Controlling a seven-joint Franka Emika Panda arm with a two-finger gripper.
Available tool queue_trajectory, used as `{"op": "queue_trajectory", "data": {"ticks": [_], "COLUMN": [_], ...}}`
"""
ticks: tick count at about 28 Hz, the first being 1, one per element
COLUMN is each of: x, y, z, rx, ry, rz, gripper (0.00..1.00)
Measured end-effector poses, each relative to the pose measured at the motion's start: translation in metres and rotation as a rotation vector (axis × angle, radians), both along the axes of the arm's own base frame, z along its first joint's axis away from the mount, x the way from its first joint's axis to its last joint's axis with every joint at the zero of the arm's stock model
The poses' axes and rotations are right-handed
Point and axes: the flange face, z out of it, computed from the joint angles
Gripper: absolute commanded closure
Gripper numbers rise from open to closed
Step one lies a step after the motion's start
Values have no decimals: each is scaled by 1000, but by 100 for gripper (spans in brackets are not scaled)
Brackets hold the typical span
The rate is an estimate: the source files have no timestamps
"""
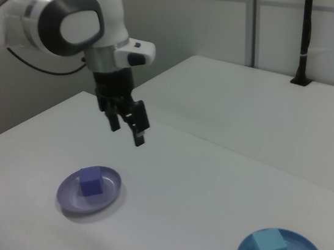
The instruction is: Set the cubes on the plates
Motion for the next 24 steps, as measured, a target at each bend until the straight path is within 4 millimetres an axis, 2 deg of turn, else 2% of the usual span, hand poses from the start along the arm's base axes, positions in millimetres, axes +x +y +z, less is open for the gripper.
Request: {"op": "queue_trajectory", "data": {"ticks": [5,15,24], "x": [9,9,9], "y": [-12,-15,-35], "z": [-8,-8,-8], "rx": [4,4,4], "ry": [-15,-15,-15], "rz": [-7,-13,-47], "gripper": [0,0,0]}}
